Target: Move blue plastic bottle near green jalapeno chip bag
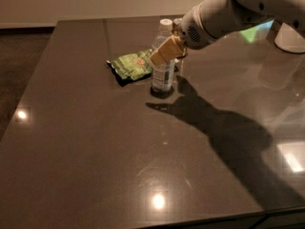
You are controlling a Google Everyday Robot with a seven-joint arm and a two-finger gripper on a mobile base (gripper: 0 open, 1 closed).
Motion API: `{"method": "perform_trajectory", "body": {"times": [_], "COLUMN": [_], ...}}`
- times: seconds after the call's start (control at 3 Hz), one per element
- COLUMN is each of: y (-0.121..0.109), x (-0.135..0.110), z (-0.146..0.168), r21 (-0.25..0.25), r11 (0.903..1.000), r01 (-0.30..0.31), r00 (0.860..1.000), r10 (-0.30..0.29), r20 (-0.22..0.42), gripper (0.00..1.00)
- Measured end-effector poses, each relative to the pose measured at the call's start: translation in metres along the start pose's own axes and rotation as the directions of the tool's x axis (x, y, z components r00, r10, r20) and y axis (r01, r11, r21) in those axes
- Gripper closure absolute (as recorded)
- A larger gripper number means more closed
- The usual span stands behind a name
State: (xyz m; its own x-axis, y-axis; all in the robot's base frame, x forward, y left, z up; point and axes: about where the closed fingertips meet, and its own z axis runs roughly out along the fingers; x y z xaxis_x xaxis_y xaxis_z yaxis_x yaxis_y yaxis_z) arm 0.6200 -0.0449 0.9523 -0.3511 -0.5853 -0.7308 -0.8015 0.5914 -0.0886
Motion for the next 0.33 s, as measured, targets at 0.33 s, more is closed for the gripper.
{"method": "perform_trajectory", "body": {"times": [0.33], "y": [0.0001], "x": [0.0], "z": [0.0], "r21": [0.0], "r11": [1.0], "r01": [0.0], "r00": [1.0], "r10": [0.0], "r20": [0.0], "gripper": [0.0]}}
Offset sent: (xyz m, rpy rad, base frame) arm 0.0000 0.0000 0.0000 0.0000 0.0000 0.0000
